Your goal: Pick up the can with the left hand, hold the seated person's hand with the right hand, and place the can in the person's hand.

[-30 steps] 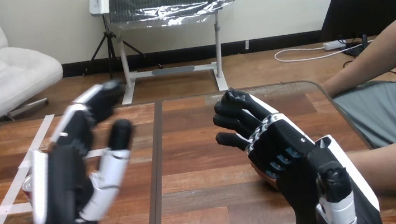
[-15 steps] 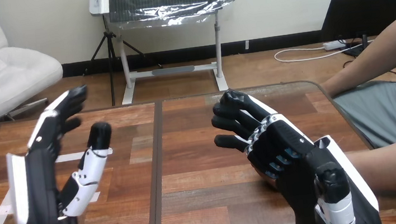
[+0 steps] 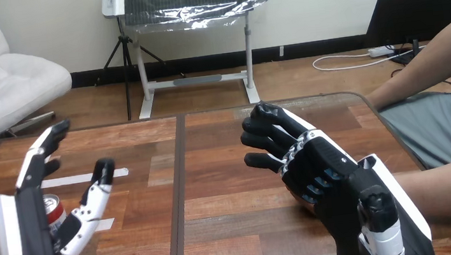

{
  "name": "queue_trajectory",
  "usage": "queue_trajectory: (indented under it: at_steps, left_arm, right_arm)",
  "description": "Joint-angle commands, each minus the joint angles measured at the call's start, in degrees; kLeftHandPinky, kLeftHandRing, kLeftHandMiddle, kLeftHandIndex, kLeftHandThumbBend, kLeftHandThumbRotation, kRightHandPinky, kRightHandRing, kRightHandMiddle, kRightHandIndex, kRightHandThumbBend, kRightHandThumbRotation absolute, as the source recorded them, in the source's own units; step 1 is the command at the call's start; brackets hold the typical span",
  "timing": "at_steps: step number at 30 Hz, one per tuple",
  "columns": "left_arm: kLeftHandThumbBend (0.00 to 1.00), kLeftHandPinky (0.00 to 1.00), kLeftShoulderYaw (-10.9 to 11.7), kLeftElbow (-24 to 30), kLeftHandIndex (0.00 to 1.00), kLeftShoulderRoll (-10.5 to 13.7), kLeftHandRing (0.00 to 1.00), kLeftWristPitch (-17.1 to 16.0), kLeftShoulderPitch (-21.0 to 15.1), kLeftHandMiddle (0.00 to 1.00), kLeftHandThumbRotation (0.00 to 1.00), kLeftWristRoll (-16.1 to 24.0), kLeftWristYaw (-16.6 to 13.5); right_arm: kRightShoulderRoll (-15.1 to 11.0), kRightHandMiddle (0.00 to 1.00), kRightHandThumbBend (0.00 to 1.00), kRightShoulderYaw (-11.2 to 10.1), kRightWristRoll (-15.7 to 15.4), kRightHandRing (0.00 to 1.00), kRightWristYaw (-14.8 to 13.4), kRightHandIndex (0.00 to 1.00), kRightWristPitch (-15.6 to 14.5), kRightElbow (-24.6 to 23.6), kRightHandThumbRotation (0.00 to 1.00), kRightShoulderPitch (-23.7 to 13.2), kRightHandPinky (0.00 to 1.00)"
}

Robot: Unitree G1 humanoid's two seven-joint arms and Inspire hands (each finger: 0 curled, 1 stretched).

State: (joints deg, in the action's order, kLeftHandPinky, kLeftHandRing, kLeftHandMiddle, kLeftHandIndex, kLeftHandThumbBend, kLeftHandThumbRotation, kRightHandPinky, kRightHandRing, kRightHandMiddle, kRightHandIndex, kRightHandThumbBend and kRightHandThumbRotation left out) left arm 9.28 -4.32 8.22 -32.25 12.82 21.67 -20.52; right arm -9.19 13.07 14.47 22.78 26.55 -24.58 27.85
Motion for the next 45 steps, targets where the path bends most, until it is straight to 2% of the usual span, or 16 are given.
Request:
queue_trajectory:
  at_steps: [1,12,18,25,37,45]
  left_arm:
    - [0.63,0.77,1.10,-1.25,0.82,2.07,0.84,0.62,-4.81,0.85,0.57,2.17,-1.96]
    - [0.63,0.78,1.83,-2.89,0.84,4.88,0.86,4.17,-5.94,0.87,0.56,4.34,-3.13]
    - [0.61,0.84,2.15,-2.99,0.86,6.53,0.87,8.03,-6.87,0.88,0.53,6.70,-3.59]
    - [0.60,0.83,2.32,-6.03,0.86,9.12,0.86,8.93,-9.33,0.87,0.46,8.16,-5.20]
    - [0.66,0.80,1.85,-10.79,0.86,12.91,0.86,9.70,-12.96,0.88,0.51,8.48,-6.12]
    - [0.68,0.80,1.36,-13.33,0.85,14.47,0.87,10.41,-15.08,0.88,0.51,8.13,-5.82]
  right_arm:
    - [0.52,0.89,0.79,-0.39,0.12,0.90,-0.43,0.90,1.23,-1.86,0.97,-2.32,0.85]
    - [0.53,0.90,0.79,-0.56,0.02,0.90,-0.37,0.90,1.42,-1.52,0.98,-2.64,0.86]
    - [0.48,0.89,0.80,-0.51,0.21,0.90,-0.35,0.90,1.04,-1.59,0.97,-2.71,0.85]
    - [0.55,0.89,0.80,-0.46,-0.07,0.89,-0.51,0.90,0.90,-1.69,0.97,-2.77,0.85]
    - [0.76,0.89,0.80,-0.34,-0.27,0.89,-0.56,0.90,1.13,-1.53,0.97,-3.00,0.84]
    - [0.79,0.89,0.80,-0.21,-0.05,0.88,-0.46,0.89,0.93,-1.58,0.97,-3.20,0.82]
